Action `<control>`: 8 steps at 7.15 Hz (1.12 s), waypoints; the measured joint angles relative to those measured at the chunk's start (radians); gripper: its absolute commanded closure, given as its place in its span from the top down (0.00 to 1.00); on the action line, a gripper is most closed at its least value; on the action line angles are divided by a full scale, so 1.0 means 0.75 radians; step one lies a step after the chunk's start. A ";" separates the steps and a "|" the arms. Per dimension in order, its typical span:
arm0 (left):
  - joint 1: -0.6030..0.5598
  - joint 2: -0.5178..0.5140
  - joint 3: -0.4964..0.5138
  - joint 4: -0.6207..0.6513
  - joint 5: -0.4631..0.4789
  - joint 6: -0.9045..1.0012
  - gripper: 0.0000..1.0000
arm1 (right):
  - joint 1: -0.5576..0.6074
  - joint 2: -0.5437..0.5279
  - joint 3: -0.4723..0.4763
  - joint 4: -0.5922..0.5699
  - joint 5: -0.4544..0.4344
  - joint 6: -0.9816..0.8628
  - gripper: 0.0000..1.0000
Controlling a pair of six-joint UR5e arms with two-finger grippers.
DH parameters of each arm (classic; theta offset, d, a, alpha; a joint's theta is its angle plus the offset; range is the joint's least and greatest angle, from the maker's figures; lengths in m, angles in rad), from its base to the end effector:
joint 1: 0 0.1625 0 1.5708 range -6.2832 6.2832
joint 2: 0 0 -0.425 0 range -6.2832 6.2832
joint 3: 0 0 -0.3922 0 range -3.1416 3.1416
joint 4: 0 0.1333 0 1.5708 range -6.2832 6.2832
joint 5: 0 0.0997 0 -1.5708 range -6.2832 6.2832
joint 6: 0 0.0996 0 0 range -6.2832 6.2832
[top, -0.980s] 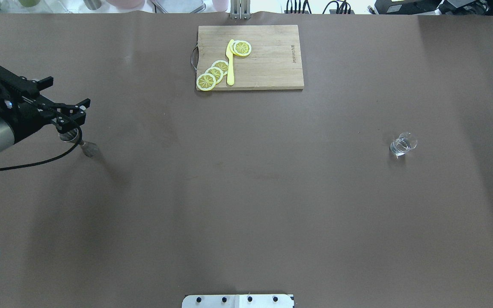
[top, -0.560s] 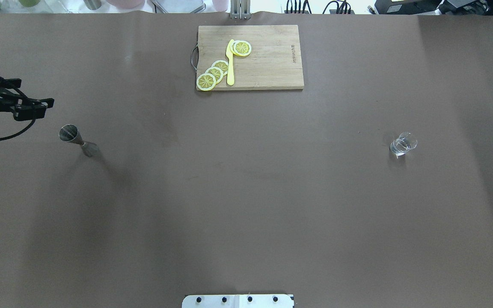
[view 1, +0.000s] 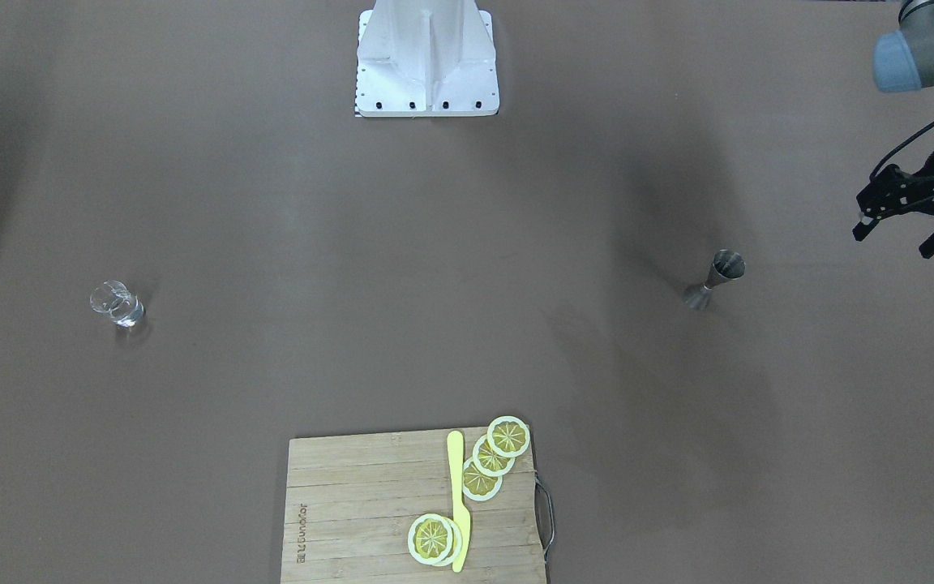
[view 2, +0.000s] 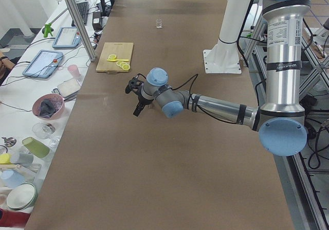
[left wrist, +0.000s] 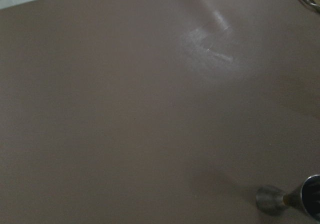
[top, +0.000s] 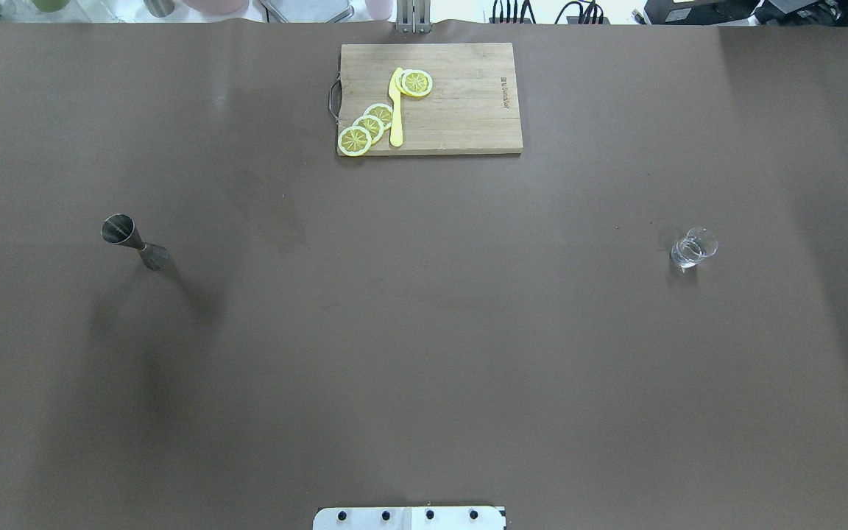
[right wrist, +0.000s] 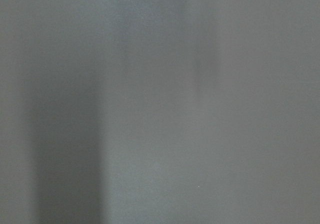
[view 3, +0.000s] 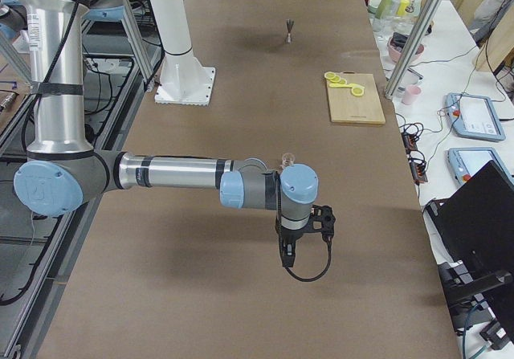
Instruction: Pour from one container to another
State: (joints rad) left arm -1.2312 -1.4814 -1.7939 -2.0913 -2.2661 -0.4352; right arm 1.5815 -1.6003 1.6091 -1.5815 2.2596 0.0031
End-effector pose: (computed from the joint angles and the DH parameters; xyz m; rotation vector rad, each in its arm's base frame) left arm 0.0932 -0.4724 0.5335 0.3272 0.8560 0.1385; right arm 0.0751 -0.4784 0.6609 0.0008 -0.6888 0.0139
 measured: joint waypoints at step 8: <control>-0.358 0.066 0.160 0.452 -0.137 0.185 0.98 | 0.000 -0.006 0.000 0.000 0.000 0.000 1.00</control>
State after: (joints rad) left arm -1.4995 -1.4318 -1.6737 -1.7521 -2.3689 -0.2963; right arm 1.5815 -1.6050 1.6092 -1.5816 2.2596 0.0031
